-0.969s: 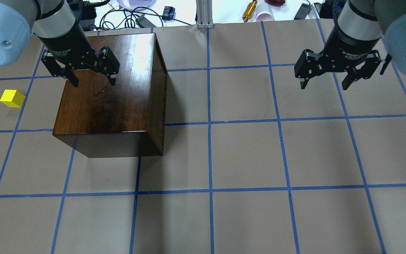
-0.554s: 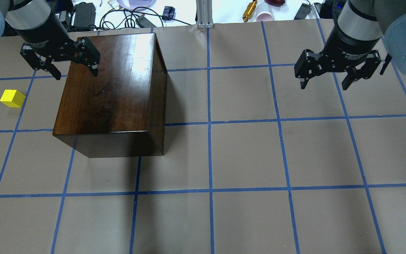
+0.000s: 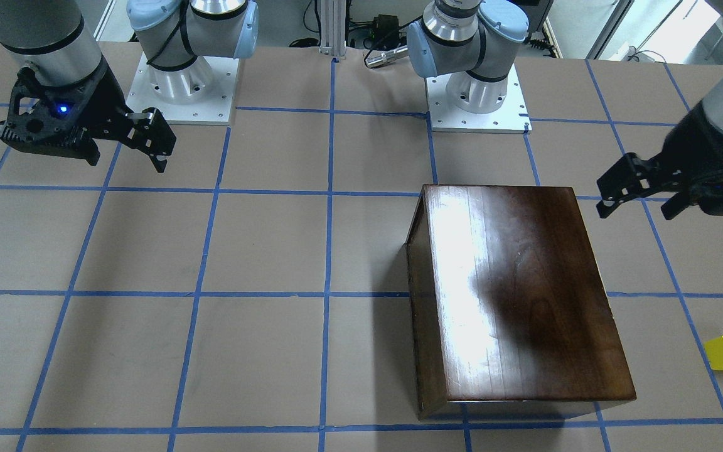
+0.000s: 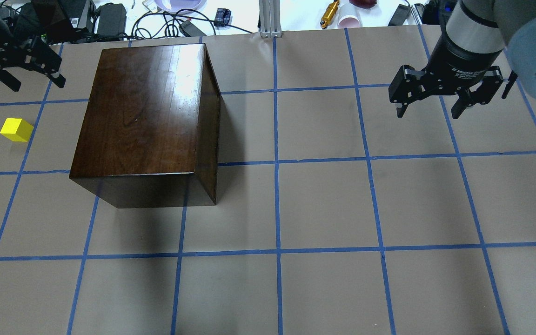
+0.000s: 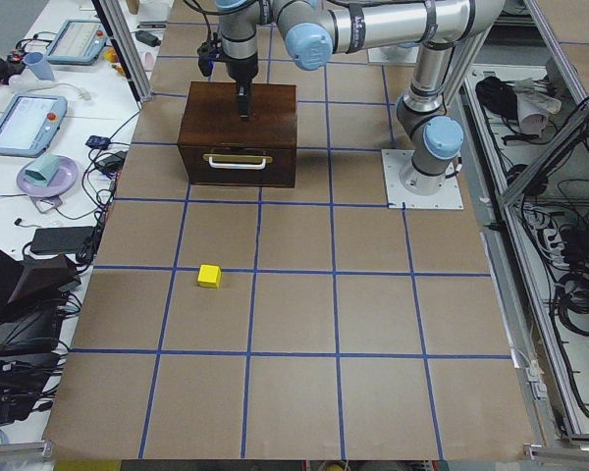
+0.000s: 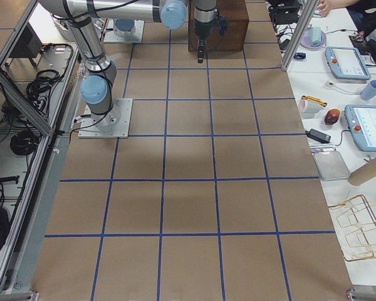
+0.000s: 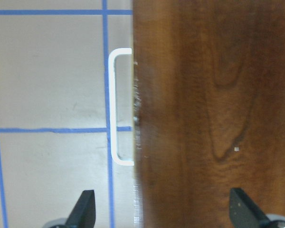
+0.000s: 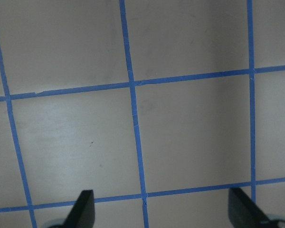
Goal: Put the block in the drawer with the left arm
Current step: 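Lower the left gripper and hook the white drawer handle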
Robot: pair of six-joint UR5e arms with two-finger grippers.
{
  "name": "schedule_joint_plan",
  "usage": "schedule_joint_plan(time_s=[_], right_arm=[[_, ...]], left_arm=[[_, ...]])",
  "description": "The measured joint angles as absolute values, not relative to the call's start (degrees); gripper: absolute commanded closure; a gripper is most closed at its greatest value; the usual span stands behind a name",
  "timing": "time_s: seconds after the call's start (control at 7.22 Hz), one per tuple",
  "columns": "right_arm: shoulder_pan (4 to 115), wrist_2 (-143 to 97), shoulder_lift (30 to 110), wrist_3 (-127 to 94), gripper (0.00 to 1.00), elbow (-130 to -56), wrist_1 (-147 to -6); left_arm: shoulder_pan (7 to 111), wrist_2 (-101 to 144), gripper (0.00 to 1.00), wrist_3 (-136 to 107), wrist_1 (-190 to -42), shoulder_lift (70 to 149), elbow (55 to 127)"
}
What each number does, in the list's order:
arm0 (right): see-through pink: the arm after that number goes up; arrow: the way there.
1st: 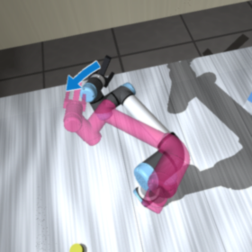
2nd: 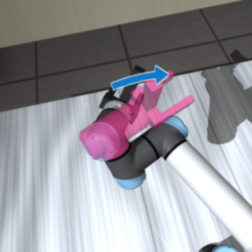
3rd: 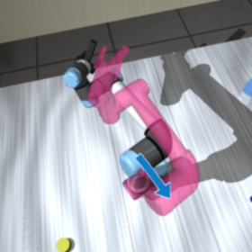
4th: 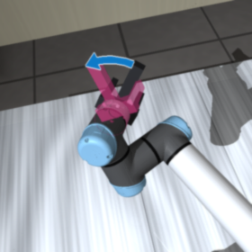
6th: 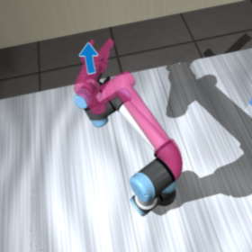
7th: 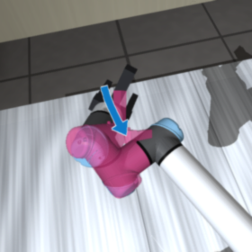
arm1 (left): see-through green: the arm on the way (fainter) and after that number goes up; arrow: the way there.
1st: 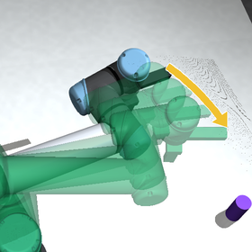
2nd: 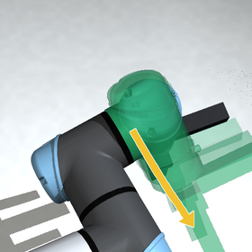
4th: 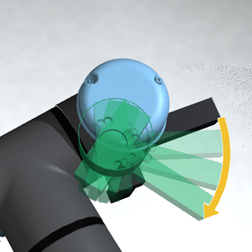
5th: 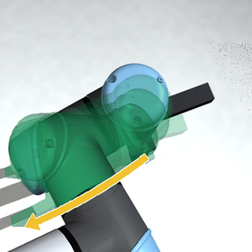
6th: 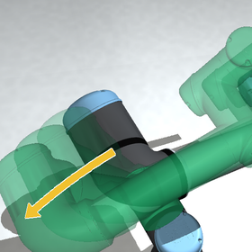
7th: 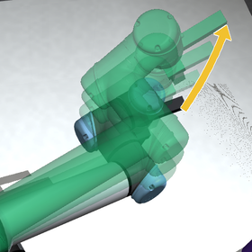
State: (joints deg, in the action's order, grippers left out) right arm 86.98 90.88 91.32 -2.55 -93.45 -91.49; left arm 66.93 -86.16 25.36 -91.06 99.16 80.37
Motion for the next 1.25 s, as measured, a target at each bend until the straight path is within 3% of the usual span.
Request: schedule_joint_plan(time_s=[0.42,1.25], right_arm=[[87.00,90.88,91.31,-2.55,0.00,-93.45,-91.49],[87.00,90.88,91.32,-2.55,0.00,-93.44,-91.49]], left_arm=[[58.85,-82.13,0.00,37.89,-90.27,104.50,80.18],[57.39,-72.71,0.00,41.63,-87.26,114.09,80.97]])
